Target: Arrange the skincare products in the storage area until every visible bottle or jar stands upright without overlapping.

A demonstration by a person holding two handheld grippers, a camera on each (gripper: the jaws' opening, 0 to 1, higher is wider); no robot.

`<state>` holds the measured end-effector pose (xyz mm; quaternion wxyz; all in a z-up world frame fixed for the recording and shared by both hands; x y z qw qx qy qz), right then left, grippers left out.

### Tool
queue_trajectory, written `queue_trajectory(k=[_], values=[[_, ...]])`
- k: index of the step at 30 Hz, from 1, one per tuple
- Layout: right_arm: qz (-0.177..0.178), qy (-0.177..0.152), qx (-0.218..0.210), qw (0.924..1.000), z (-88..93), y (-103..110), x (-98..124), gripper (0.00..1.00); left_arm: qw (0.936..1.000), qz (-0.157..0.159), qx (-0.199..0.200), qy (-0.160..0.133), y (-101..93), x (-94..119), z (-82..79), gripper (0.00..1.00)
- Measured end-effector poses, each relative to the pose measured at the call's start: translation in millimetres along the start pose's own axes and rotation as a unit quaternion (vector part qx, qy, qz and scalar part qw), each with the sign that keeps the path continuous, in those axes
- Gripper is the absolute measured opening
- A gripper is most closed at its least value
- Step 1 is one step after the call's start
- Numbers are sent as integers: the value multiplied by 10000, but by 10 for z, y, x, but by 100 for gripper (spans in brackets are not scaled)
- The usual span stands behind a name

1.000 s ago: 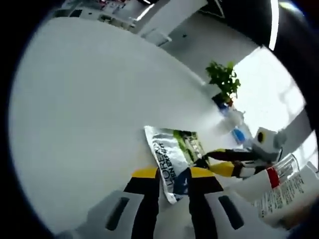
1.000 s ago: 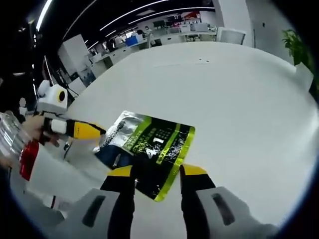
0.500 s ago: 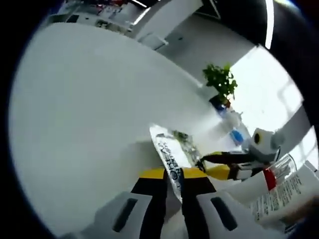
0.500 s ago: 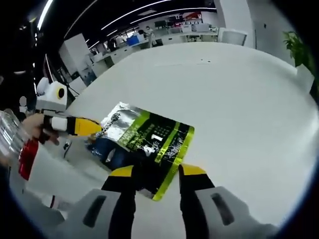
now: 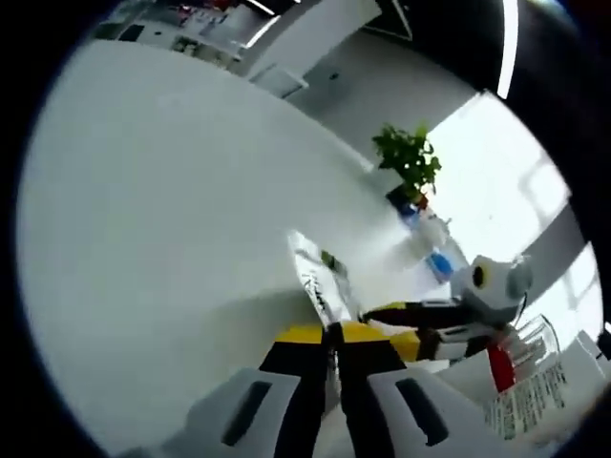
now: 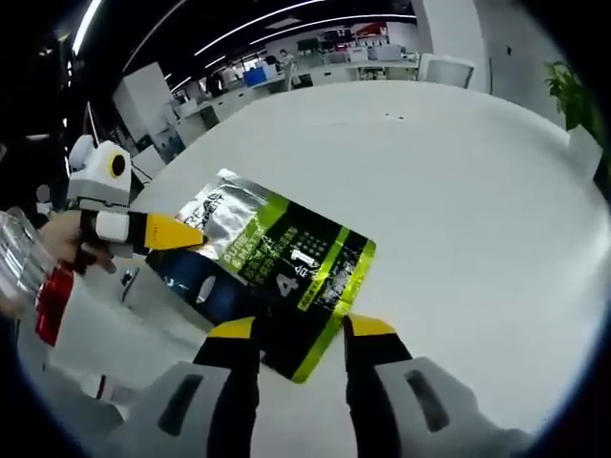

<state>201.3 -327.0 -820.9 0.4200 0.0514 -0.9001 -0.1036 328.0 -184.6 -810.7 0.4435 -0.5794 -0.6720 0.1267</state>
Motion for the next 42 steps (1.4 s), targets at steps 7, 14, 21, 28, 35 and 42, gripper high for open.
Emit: queue_trajectory(k=[7, 14, 21, 28, 35, 42], values=[[201, 130, 404, 9989, -42, 25, 40, 36, 10000, -63, -6, -34, -123, 151, -50, 0], [230, 15, 478, 9986, -92, 40, 94, 36, 9972, -532, -532, -13, 21, 496, -102, 0], [272, -95, 541, 9981, -128, 54, 131, 35, 9912, -874, -988, 127, -47, 775, -1, 0], [365, -253, 598, 9972, -170, 48, 194, 35, 9818, -1165, -1474, 267, -123, 1051, 77, 0], [548, -458, 656, 9953, -209, 50, 313, 34, 9668, -1385, -2094, 471, -221, 1292, 199, 0], [712, -890, 743, 9907, -250, 192, 768, 34, 9531, -1397, -2583, 728, -281, 1478, 314, 0]])
Point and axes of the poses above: the point that each gripper's makers call its tool centre point, and the gripper's own axes: x roughly backward along the fingers, y roughly to its left, z roughly out of its underside, the point moved 7 cm from there along x, roughly backward along the fingers, and after that the axes turned 4 degrees about y, right-handed, at the moved point
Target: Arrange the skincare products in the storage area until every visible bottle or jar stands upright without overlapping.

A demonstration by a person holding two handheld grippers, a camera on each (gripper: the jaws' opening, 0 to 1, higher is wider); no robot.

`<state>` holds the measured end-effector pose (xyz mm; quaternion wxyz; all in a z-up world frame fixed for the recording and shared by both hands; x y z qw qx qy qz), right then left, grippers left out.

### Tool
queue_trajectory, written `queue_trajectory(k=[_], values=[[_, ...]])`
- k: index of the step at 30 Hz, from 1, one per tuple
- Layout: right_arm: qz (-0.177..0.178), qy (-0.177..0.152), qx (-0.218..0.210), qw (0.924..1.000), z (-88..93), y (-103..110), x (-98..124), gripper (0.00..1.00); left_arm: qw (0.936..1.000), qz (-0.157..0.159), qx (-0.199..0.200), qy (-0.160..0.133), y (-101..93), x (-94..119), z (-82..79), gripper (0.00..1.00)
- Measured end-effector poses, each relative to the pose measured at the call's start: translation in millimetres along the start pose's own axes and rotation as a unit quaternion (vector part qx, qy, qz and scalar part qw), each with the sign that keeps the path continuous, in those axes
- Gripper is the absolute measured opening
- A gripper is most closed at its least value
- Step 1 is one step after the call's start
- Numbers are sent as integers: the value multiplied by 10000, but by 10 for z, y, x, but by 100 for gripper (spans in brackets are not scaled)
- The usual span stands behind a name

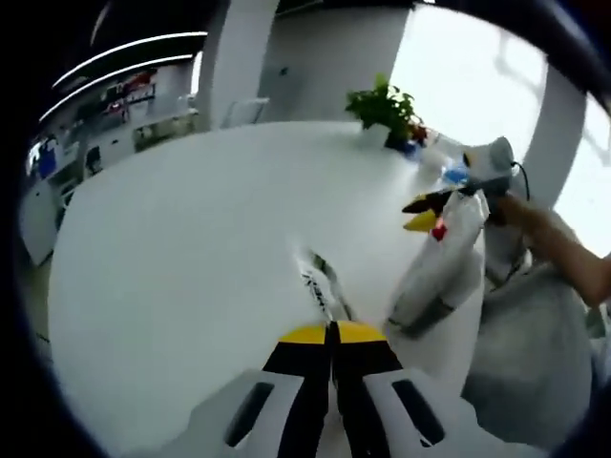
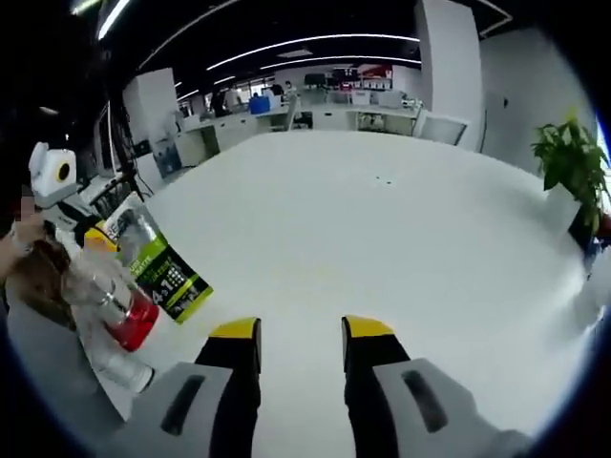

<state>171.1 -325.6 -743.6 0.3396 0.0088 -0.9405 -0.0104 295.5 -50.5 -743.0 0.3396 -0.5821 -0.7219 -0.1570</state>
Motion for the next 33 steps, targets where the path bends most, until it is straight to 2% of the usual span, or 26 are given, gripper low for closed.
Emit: queue_trajectory(k=[8, 11, 12, 23, 33], values=[[292, -478, 202, 9982, -92, 250, 606, 34, 9987, 69, -483, 154, -14, 170, 120, 0], [259, -456, 231, 9984, -52, 435, 768, 35, 9980, 108, -599, 194, 9, 257, 175, 0], [234, -445, 244, 9984, -27, 388, 738, 35, 9977, 130, -625, 207, 11, 280, 192, 0], [133, -213, 265, 9993, 206, 893, 771, 35, 9911, 343, -1164, 541, 65, 557, 449, 0], [-302, -13, 182, 9994, 371, 1318, 705, 34, 9805, 476, -1644, 962, 135, 750, 583, 0]])
Point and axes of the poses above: the point that each gripper's makers call its tool centre point, and the gripper's own axes: x roughly backward along the fingers, y roughly to its left, z roughly out of its underside, the point moved 7 cm from there along x, roughly backward along the fingers, and after that the axes turned 4 degrees about y, right-handed, at the moved point
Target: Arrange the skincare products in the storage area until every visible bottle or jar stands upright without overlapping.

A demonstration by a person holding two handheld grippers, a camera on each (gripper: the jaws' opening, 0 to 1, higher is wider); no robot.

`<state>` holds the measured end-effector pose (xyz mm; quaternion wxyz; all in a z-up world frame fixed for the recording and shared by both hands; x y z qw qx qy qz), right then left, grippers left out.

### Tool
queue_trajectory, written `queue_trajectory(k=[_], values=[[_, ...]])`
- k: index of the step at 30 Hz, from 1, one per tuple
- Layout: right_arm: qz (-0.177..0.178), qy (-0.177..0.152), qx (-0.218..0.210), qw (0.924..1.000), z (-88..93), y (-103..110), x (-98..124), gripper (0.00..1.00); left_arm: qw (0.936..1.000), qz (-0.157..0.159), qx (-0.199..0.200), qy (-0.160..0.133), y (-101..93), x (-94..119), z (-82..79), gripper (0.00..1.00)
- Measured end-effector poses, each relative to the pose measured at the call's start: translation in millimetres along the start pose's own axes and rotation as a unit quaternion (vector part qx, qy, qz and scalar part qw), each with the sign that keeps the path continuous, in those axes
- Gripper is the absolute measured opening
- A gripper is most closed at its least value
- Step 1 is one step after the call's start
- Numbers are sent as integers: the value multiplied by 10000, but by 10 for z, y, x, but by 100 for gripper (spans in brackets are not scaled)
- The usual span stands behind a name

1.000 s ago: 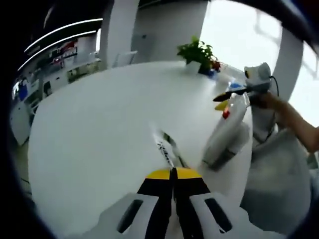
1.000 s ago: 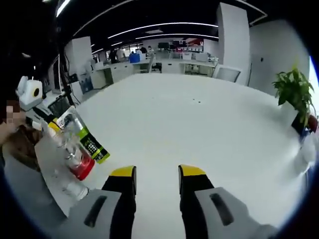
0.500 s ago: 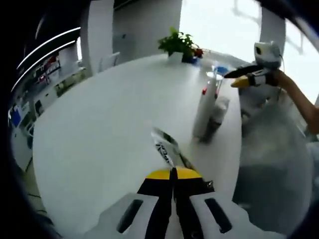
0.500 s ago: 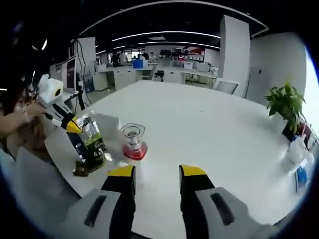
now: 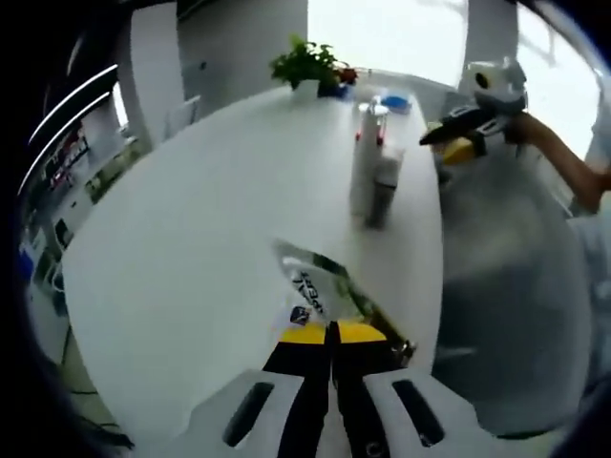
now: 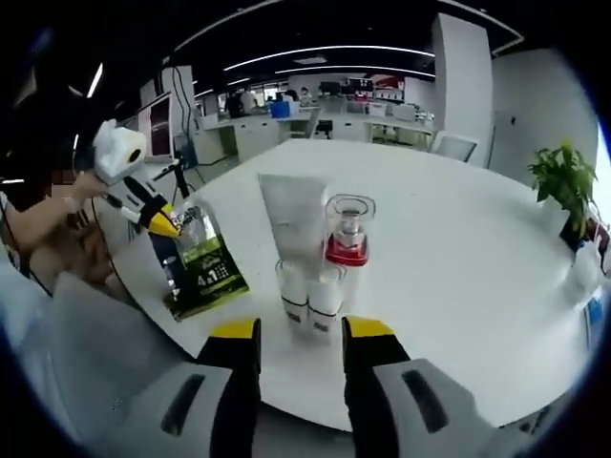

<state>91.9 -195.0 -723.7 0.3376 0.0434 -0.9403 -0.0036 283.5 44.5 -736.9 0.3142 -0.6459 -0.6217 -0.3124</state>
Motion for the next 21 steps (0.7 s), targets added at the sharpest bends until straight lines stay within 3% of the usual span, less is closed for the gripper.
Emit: queue_trajectory(k=[2, 6, 7, 10, 14, 21], values=[[-134, -16, -4, 9999, 5, 95, -33, 33, 10000, 9, -35, 20, 9, 25, 5, 0], [-507, 29, 120, 9986, -4, 328, -154, 32, 9973, 207, -697, -63, -80, 55, -100, 0], [-581, 22, 173, 9982, -14, 357, -178, 32, 9975, 207, -672, -65, -106, 58, -125, 0], [-903, -105, 356, 9952, -77, 475, -281, 31, 9894, 397, -1375, -230, -224, 45, -266, 0], [-1113, -59, 622, 9918, -112, 577, -427, 31, 9820, 542, -1791, -263, -316, 16, -368, 0], [-1462, 193, 1143, 9824, -87, 737, -631, 30, 9708, 973, -2118, -569, -508, 92, -588, 0]])
Point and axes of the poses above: the point that each gripper's makers call its tool centre point, and the gripper's own axes: x roughly backward along the fingers, y roughly to its left, z roughly out of its underside, the point moved 7 cm from there along x, roughly backward along the fingers, and after that the axes turned 4 degrees about y, right-handed, at the moved point
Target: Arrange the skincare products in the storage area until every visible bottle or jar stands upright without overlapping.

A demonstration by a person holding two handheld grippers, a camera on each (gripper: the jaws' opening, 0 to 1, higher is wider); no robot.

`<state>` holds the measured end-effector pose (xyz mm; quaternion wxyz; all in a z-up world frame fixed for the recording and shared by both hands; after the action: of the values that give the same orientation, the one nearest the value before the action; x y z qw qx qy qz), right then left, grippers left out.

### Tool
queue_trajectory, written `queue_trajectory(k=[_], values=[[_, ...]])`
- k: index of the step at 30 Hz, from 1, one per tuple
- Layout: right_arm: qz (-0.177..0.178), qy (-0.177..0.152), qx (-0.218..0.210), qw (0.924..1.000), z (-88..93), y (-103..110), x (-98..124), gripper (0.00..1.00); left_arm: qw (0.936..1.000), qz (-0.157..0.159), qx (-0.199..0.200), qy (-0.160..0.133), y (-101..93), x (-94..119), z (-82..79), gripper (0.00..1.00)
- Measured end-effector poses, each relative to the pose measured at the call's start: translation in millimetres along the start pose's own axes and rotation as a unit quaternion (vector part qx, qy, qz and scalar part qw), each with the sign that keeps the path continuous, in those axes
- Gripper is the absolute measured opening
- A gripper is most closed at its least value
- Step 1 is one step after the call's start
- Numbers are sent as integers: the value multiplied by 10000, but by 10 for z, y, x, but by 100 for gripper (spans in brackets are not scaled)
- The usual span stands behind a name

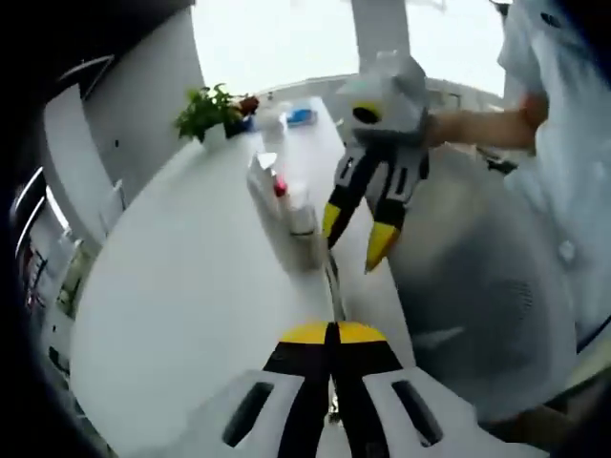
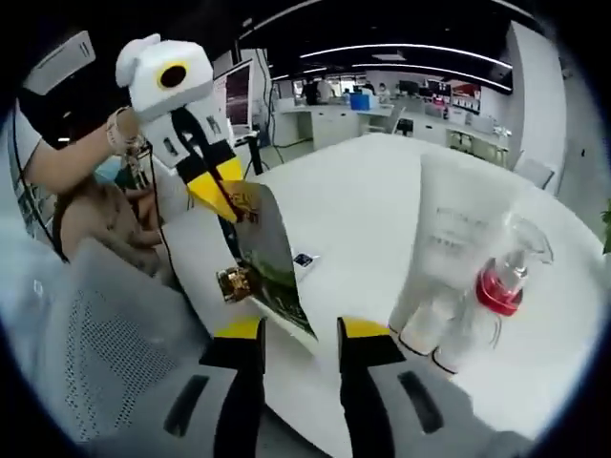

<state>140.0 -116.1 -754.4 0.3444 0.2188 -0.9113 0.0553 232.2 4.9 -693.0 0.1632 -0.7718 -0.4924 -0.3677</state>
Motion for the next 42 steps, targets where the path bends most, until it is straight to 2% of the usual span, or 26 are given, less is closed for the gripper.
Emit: queue_trajectory(k=[2, 4, 6, 7, 8, 11, 12, 13, 15, 17, 19, 23, 27, 32, 34, 36, 37, 42], values=[[-113, 101, 81, 9999, 28, 16, -46, 30, 9991, 247, 156, -313, -20, 6, -80, 0], [-144, 185, 154, 9996, 57, 8, -62, 28, 9977, 423, 164, -508, -32, 13, -132, 0], [-259, 258, 170, 9992, 81, 13, -46, 22, 9956, 513, 369, -689, -11, -1, -164, 0], [-296, 264, 137, 9991, 91, 13, -40, 17, 9951, 456, 490, -732, 25, -12, -158, 0], [-288, 308, 133, 9990, 111, 0, -26, 15, 9939, 534, 677, -682, 53, -29, -126, 0], [-378, 420, 30, 9984, 160, -16, -2, 12, 9891, 690, 1042, -781, 108, -101, -76, 0], [-413, 480, 3, 9980, 179, -21, 0, 10, 9847, 797, 1317, -813, 132, -129, -54, 0], [-513, 531, -141, 9972, 203, -11, -1, 7, 9827, 775, 1452, -845, 159, -152, -41, 0], [-896, 554, -517, 9931, 227, 53, -17, 4, 9766, 712, 1831, -877, 240, -193, -2, 0], [-963, 595, -599, 9918, 240, 58, -47, 3, 9712, 704, 2158, -719, 307, -243, 66, 0], [-940, 705, -664, 9909, 266, 43, -91, 2, 9689, 743, 2279, -608, 344, -315, 114, 0], [-1024, 908, -873, 9867, 289, 26, -174, 2, 9544, 639, 2893, -373, 446, -449, 205, 0], [-995, 997, -942, 9855, 302, -25, -215, 2, 9542, 568, 2923, -274, 546, -554, 261, 0], [-891, 1089, -937, 9856, 344, -70, -266, 3, 9553, 464, 2920, 8, 633, -724, 339, 0], [-845, 1124, -944, 9856, 358, -85, -284, 3, 9593, 396, 2792, 149, 654, -788, 370, 0], [-806, 1192, -895, 9855, 383, -96, -307, 4, 9607, 368, 2734, 309, 544, -876, 323, 0], [-766, 1241, -869, 9855, 400, -107, -321, 4, 9637, 338, 2615, 414, 530, -916, 328, 0], [-609, 1394, -725, 9857, 458, -124, -354, 7, 9687, 319, 2330, 797, 521, -1051, 380, 0]])
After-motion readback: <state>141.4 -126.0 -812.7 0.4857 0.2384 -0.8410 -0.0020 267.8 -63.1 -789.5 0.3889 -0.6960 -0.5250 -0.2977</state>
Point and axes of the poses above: the point that each gripper's makers call its tool centre point, and the gripper's own axes: x roughly backward along the fingers, y roughly to its left, z roughly out of its underside, the point moved 7 cm from there along x, roughly backward along the fingers, and after that the axes turned 4 degrees about y, right-handed, at the moved point
